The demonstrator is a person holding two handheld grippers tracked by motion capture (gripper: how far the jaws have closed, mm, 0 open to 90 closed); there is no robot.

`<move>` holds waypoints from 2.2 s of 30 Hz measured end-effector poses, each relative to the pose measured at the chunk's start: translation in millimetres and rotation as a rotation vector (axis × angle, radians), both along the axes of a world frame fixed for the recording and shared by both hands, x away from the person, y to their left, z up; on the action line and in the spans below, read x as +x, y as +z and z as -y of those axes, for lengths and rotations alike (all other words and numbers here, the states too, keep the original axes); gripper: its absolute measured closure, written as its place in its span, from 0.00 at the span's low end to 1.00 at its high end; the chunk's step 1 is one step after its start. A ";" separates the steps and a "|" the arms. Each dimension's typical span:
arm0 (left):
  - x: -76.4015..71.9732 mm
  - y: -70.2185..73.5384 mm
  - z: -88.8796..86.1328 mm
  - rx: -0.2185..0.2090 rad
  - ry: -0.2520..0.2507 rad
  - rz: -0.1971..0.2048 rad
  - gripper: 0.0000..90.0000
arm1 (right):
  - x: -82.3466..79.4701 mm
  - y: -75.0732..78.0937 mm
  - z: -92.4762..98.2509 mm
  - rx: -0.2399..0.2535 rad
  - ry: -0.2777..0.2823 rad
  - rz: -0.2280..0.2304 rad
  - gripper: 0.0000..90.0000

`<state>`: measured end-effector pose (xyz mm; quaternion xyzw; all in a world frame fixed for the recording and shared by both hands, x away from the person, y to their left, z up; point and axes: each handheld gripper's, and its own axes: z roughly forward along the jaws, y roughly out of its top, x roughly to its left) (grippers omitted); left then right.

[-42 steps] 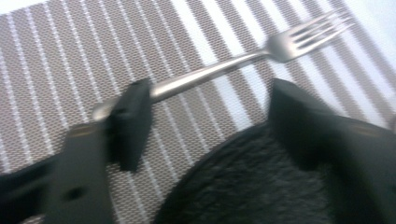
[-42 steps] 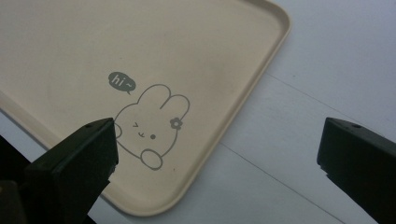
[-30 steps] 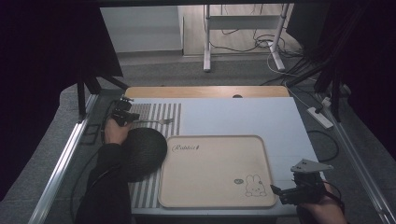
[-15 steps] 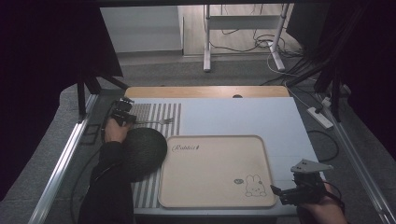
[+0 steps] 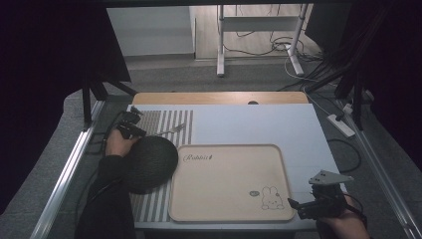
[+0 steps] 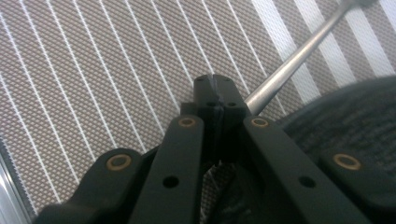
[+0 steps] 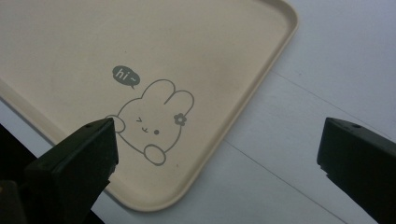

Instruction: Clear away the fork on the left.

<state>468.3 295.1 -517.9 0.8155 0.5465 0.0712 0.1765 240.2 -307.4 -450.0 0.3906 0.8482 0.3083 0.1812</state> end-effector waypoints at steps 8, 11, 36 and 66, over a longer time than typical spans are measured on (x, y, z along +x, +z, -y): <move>-1.6 -0.1 -0.7 -0.028 -0.004 -0.015 0.99 | -0.1 -0.3 -0.5 -0.005 0.006 -0.002 0.00; -1.5 1.2 -2.5 -0.054 -0.003 -0.002 0.99 | 0.0 -0.2 -0.5 -0.004 0.007 -0.002 0.00; 21.4 7.9 42.5 -0.110 -0.084 0.019 0.00 | -0.3 -0.5 -1.2 -0.012 0.014 -0.005 0.00; 27.3 4.7 56.7 0.066 -0.310 0.020 0.82 | -0.5 -1.0 -2.2 -0.020 0.023 -0.008 0.00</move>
